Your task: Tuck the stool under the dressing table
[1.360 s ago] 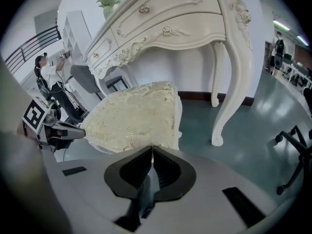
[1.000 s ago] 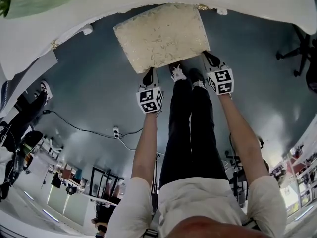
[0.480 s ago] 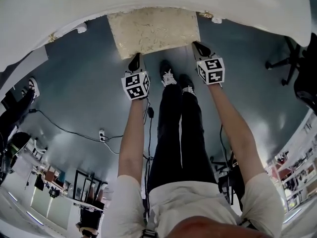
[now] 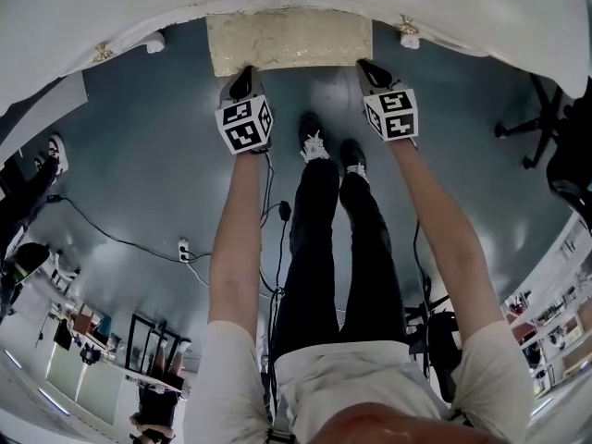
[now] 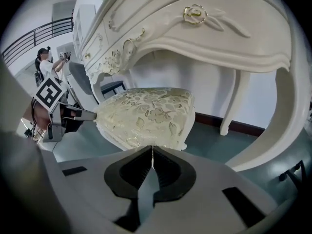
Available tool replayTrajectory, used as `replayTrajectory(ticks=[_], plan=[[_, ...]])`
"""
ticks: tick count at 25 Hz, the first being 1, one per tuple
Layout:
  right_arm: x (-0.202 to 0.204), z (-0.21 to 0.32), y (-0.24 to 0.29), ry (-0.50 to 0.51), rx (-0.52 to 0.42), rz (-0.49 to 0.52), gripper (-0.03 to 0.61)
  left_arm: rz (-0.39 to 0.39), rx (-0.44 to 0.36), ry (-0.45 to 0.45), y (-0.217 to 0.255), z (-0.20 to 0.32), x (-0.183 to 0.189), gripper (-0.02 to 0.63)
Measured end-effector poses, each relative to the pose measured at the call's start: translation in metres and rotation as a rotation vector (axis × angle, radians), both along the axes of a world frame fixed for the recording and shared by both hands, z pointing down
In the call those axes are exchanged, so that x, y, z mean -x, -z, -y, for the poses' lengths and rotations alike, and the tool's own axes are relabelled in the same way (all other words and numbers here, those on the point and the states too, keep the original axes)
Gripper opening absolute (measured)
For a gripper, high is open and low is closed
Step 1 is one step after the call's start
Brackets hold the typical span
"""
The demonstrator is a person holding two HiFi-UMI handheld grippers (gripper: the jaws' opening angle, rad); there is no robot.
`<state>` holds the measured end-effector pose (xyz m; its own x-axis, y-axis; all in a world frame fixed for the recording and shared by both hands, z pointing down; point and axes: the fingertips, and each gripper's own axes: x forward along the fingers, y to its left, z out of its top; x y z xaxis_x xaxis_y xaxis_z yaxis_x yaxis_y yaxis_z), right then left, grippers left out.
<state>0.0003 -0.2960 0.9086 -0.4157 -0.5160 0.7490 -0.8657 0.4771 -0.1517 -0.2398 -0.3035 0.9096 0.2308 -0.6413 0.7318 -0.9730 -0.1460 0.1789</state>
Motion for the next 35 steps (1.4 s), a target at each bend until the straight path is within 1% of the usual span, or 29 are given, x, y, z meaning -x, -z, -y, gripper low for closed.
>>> replayTrajectory(ticks=[4, 7, 10, 16, 19, 24, 30, 32, 35], plan=[[0.004, 0.012, -0.001, -0.024, -0.035, 0.000, 0.046, 0.014, -0.005, -0.024, -0.001, 0.017, 0.003, 0.015], [0.008, 0.025, 0.000, -0.054, -0.050, 0.006, 0.046, -0.014, -0.043, 0.010, 0.001, 0.034, 0.007, 0.015], [0.011, 0.037, 0.003, -0.043, -0.064, 0.007, 0.046, -0.046, -0.079, 0.062, 0.004, 0.049, 0.012, 0.015], [0.011, 0.063, 0.005, -0.026, -0.108, 0.010, 0.046, -0.053, -0.161, 0.076, 0.005, 0.078, 0.011, 0.015], [0.004, 0.077, 0.006, -0.039, -0.160, 0.009, 0.046, -0.041, -0.206, 0.066, 0.007, 0.093, 0.004, 0.015], [0.000, 0.103, 0.007, -0.045, -0.234, 0.012, 0.046, -0.031, -0.245, 0.069, 0.008, 0.121, 0.000, 0.015], [0.000, 0.134, 0.006, -0.078, -0.276, 0.026, 0.046, -0.026, -0.280, 0.071, 0.007, 0.153, 0.001, 0.015], [-0.004, 0.143, 0.006, -0.106, -0.282, 0.035, 0.046, -0.021, -0.286, 0.059, 0.007, 0.162, -0.002, 0.015], [-0.010, 0.152, 0.007, -0.157, -0.287, 0.047, 0.046, 0.007, -0.283, 0.031, 0.009, 0.172, -0.006, 0.015]])
